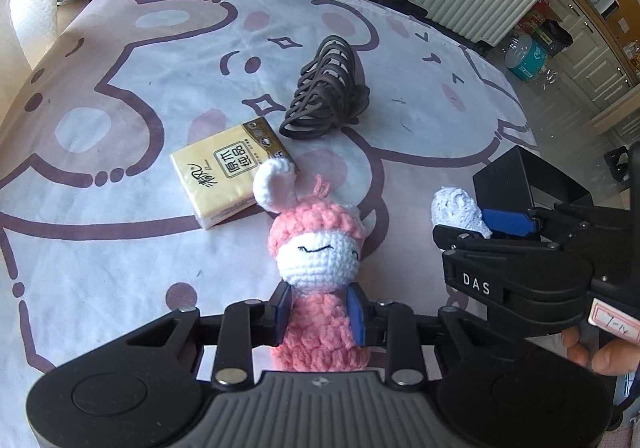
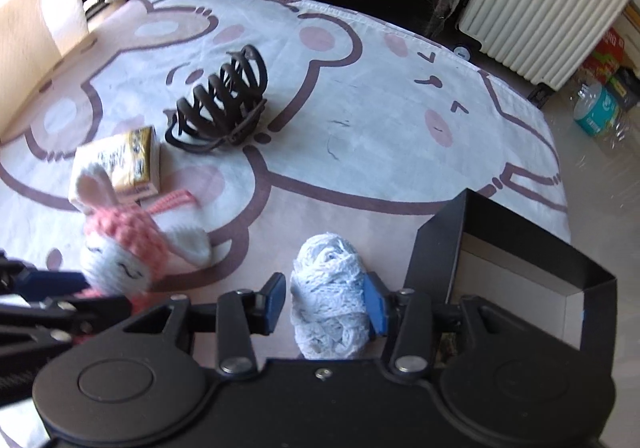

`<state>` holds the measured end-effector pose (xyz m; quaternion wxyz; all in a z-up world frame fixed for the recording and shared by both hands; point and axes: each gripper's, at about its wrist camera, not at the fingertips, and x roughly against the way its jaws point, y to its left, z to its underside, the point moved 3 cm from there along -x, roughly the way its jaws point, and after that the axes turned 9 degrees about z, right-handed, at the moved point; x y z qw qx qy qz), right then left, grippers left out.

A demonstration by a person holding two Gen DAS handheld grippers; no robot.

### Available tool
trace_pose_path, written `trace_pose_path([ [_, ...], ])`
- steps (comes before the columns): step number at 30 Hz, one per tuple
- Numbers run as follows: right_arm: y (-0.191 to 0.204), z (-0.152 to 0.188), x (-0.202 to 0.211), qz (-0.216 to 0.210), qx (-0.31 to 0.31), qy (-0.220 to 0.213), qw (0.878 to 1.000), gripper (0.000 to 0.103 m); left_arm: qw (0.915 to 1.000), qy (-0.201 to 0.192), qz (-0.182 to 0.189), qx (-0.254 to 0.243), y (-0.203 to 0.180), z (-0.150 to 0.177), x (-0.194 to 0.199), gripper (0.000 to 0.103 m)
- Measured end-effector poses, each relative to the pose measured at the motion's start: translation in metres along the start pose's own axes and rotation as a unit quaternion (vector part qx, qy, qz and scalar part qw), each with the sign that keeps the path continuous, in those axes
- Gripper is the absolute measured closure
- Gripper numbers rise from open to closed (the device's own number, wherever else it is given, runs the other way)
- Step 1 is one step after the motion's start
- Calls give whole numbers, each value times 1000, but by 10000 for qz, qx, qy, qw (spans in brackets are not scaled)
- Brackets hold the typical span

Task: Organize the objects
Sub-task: 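Close the left tool on the pink bunny while the right tool grips the white crocheted ball, then lift and carry the pink bunny and white ball together over the black box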

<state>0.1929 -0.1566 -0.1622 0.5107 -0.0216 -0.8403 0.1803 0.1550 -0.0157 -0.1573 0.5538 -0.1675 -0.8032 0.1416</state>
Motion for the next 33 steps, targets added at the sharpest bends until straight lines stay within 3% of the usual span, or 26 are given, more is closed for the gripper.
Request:
trace_pose_path([
  [4, 14, 2, -7, 367, 565, 100, 9977, 51, 10000, 70, 11, -22, 4, 3, -1, 71],
  [8, 20, 7, -14, 691, 1032, 143, 9922, 62, 9999, 109, 25, 45, 7, 4, -1, 70],
  [11, 14, 5, -9, 529, 829, 144, 9951, 65, 9999, 104, 10, 77, 8, 4, -1, 70],
  [15, 7, 7, 0, -24, 388, 182, 9991, 65, 9999, 126, -60, 84, 7, 5, -3, 68],
  [22, 7, 18, 14, -858, -231, 391, 9953, 65, 9995, 174, -127, 212, 11, 8, -5, 67],
  [33, 6, 26, 20, -1046, -463, 545, 9919, 65, 9994, 117, -294, 169, 12, 8, 5, 71],
])
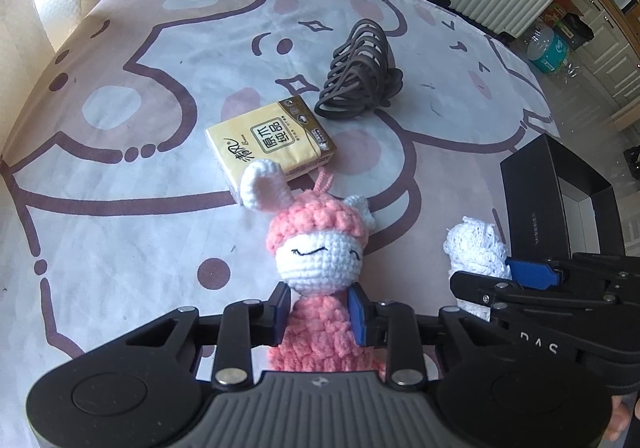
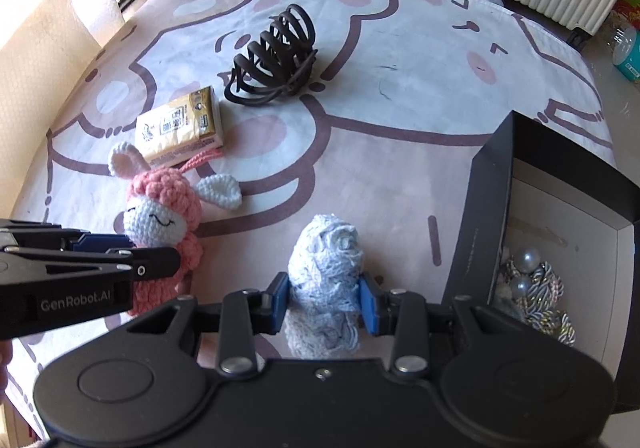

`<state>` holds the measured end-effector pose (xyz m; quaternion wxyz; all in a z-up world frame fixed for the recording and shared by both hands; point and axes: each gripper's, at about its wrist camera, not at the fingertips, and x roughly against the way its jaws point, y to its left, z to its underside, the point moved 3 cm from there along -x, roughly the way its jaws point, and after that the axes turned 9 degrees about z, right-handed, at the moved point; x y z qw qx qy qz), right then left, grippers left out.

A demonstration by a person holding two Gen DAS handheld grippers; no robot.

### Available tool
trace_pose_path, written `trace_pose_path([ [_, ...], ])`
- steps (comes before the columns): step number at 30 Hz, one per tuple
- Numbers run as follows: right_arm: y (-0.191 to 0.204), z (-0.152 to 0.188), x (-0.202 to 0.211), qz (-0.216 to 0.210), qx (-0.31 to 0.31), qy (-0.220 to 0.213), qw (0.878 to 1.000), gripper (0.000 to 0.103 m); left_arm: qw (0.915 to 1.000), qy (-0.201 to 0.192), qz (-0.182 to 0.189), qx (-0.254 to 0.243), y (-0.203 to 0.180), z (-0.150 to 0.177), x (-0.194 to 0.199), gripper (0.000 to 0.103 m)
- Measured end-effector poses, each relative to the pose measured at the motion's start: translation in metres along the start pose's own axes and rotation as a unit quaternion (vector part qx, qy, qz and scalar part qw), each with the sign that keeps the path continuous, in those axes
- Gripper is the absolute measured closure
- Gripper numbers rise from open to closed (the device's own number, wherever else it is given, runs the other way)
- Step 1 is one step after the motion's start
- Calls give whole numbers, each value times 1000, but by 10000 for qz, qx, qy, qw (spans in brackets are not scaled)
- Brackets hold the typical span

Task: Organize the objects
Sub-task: 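Lift and carry the pink bunny and white ball together over the black box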

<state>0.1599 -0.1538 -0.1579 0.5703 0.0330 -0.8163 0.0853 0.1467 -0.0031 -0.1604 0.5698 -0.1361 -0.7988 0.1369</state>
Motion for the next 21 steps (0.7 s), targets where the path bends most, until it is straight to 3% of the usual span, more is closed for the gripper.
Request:
trace_pose_path([
  [21, -21, 12, 70, -75, -583, -670, 9960, 65, 9940, -737, -583, -558, -25, 8, 71, 71],
])
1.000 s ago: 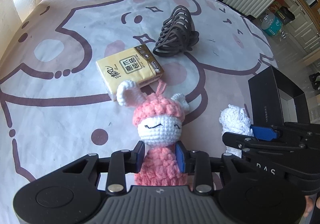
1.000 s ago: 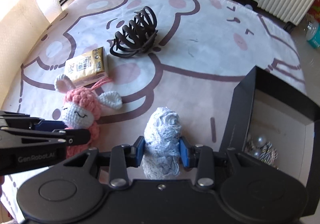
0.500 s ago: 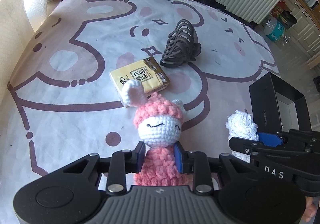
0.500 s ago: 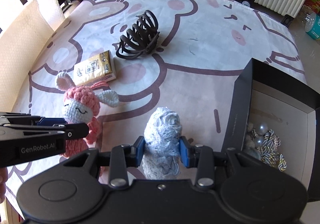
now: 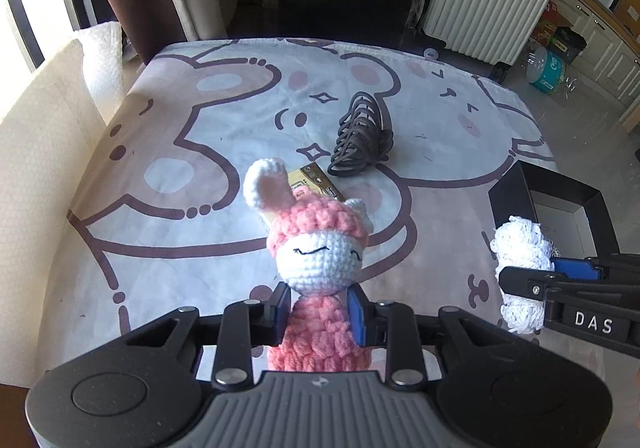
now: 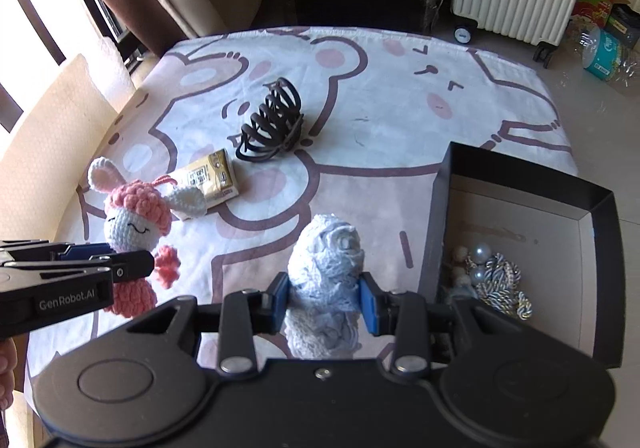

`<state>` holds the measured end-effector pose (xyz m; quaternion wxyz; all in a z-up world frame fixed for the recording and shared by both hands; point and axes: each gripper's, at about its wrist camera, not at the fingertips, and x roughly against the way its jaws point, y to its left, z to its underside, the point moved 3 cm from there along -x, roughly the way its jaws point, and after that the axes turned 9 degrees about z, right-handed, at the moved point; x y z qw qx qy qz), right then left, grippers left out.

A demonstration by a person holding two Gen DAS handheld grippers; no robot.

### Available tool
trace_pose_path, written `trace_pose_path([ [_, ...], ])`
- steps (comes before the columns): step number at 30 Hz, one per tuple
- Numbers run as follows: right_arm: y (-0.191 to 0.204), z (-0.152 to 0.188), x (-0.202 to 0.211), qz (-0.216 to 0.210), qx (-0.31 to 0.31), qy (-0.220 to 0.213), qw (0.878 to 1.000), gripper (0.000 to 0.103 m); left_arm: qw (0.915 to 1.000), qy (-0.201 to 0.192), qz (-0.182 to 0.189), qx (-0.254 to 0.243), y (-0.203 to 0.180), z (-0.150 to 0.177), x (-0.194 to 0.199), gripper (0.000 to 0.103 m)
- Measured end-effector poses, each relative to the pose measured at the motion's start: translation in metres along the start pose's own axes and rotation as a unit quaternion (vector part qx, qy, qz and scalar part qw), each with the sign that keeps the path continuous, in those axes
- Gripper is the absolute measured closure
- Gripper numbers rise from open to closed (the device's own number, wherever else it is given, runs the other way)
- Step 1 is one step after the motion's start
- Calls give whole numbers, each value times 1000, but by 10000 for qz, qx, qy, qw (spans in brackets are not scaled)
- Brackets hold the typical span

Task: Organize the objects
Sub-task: 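Lift and carry the pink bunny and white ball together over the black box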

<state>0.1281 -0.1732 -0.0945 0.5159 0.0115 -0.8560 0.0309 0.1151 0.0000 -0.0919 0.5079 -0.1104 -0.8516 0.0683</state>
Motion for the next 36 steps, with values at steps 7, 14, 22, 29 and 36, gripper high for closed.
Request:
trace_pose_path([
  [7, -1, 1, 26, -6, -80, -256, 9996, 65, 9993, -265, -177, -169, -5, -1, 26, 71],
  [14, -2, 1, 47, 35, -163, -504, 9986, 65, 9981, -457, -301, -273, -11, -1, 45, 71],
  [22, -9, 3, 69, 39, -203, -733, 9971, 65, 9970, -637, -366, -243, -16, -2, 60, 71],
  [29, -18, 6, 82, 132, -221, -859, 9960, 65, 9960, -719, -473, -244, -25, -3, 65, 71],
  [36, -25, 8, 89, 189, -231, -912, 9954, 65, 9957, -748, -469, -261, -31, -3, 67, 71],
])
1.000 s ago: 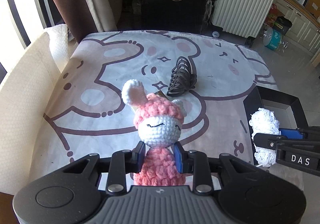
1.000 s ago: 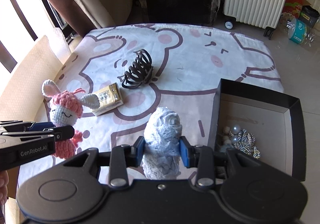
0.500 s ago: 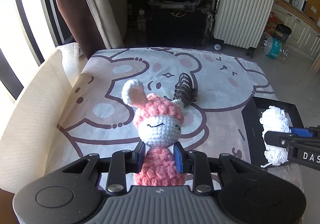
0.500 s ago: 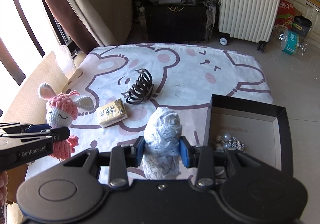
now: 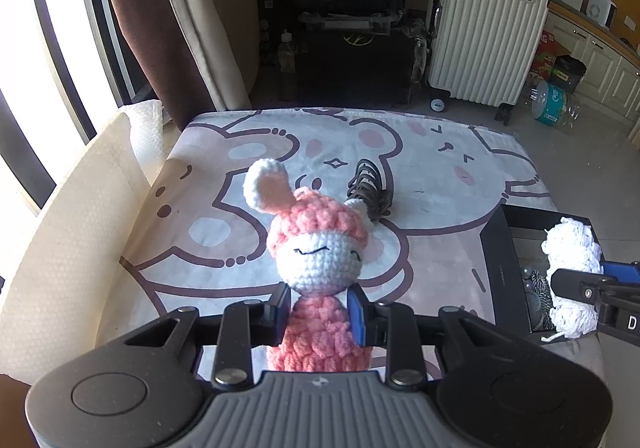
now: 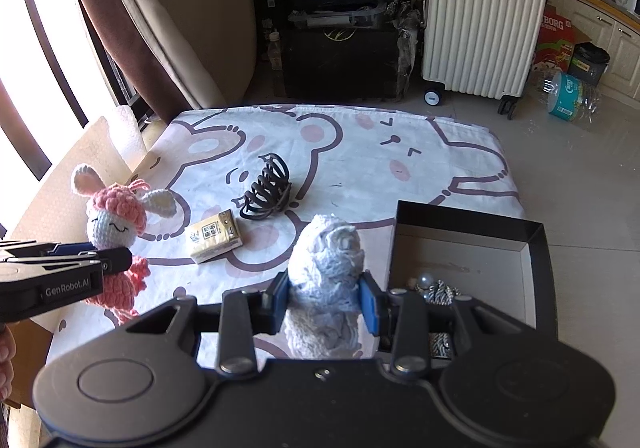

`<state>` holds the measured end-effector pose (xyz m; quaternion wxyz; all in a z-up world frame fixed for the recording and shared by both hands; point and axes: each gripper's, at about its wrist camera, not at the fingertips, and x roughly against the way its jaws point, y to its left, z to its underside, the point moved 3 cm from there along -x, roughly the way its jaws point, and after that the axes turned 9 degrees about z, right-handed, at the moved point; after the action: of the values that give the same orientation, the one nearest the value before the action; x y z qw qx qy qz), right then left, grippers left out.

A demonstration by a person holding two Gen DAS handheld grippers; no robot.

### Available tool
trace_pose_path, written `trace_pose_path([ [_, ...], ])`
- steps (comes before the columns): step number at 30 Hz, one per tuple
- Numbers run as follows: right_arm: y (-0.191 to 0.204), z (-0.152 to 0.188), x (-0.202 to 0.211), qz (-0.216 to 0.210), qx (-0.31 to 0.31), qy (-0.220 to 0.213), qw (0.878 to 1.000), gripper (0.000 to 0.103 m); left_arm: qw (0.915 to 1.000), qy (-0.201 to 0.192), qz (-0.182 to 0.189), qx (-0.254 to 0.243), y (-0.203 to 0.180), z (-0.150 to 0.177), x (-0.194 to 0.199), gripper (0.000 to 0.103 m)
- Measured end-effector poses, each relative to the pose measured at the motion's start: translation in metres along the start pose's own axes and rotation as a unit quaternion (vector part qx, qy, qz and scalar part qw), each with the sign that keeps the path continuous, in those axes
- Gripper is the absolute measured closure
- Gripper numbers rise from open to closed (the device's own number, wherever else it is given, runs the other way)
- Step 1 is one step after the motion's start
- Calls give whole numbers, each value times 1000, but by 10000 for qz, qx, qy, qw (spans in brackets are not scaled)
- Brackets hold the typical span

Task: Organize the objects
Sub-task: 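Lift and carry the pink bunny and white ball together over the black box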

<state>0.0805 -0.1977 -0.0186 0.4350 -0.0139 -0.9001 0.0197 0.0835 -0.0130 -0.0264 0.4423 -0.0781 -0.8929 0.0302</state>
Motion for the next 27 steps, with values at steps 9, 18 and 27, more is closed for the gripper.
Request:
trace_pose_path([
  [9, -9, 3, 5, 20, -62, -80, 9999, 65, 10000, -43, 33, -32, -11, -2, 1, 71],
  [18, -31, 1, 8, 70, -195, -211, 9996, 65, 9998, -80, 157, -21, -27, -6, -4, 71],
  [27, -66, 5, 3, 261, -379, -197, 9987, 65, 9989, -56, 445, -155, -62, -10, -17, 71],
])
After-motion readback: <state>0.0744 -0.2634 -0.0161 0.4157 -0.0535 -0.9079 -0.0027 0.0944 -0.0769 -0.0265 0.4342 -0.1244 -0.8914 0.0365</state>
